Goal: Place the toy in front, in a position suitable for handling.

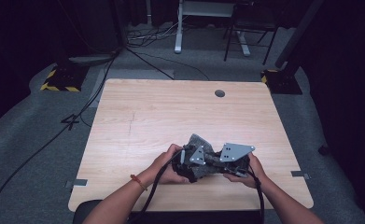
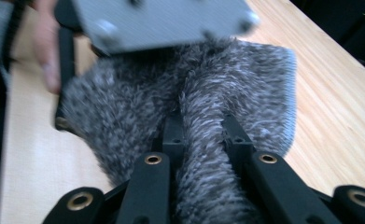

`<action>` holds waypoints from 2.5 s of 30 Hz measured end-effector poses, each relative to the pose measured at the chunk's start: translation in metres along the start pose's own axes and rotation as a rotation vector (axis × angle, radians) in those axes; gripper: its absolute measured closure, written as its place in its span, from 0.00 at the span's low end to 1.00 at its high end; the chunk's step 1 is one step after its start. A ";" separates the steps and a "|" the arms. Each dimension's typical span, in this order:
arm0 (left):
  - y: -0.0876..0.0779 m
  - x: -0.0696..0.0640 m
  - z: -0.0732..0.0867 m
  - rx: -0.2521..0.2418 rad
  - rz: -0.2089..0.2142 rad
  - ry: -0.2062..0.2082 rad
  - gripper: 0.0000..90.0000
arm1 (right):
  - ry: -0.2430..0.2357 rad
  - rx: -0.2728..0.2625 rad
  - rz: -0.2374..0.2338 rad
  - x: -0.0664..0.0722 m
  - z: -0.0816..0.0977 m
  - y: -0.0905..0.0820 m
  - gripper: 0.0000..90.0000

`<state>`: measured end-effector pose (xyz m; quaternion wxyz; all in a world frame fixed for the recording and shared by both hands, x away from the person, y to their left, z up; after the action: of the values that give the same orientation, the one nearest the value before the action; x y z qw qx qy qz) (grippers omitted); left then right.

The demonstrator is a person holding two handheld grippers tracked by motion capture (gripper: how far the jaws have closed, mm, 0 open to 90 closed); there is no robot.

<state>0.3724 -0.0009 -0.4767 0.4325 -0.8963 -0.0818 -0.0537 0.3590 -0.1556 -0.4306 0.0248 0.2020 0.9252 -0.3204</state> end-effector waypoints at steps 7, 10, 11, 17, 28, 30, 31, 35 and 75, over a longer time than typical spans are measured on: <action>-0.011 0.006 0.004 -0.061 -0.010 -0.030 0.38 | 0.066 0.065 0.062 -0.025 0.027 -0.007 0.86; -0.017 0.008 0.004 -0.078 -0.019 -0.036 0.38 | 0.086 0.078 0.056 -0.029 0.033 -0.007 0.86; -0.019 0.009 0.005 -0.085 -0.025 -0.036 0.38 | 0.103 0.070 0.038 -0.030 0.034 -0.006 0.86; -0.018 0.007 0.005 -0.102 -0.013 -0.041 0.37 | 0.111 0.026 -0.036 -0.019 0.028 -0.001 0.86; -0.006 0.005 0.003 -0.060 -0.010 -0.015 0.37 | 0.102 -0.065 -0.074 -0.006 0.012 -0.009 0.86; -0.006 0.005 0.003 -0.059 -0.018 -0.021 0.37 | 0.098 -0.067 -0.073 -0.005 0.010 -0.008 0.86; -0.006 0.006 0.004 -0.058 -0.022 -0.025 0.37 | 0.098 -0.057 -0.063 -0.008 0.012 -0.006 0.86; -0.011 0.007 0.003 -0.074 -0.039 -0.029 0.37 | 0.110 -0.029 -0.041 -0.015 0.018 -0.003 0.86; -0.040 0.008 -0.002 -0.200 -0.052 -0.032 0.37 | 0.159 -0.074 -0.058 -0.022 0.033 0.004 0.86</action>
<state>0.3726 0.0224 -0.4435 0.3378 -0.9334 -0.1062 -0.0588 0.3780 -0.1800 -0.4551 -0.0504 0.1990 0.9409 -0.2695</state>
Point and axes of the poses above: each handheld gripper's, and its own axes: y roughly forward along the jaws, z roughly out of its underside, x roughly to its left, the point moved 3 cm from there along y, roughly forward along the jaws, and after that the axes turned 4 degrees about y, right-handed, at the moved point
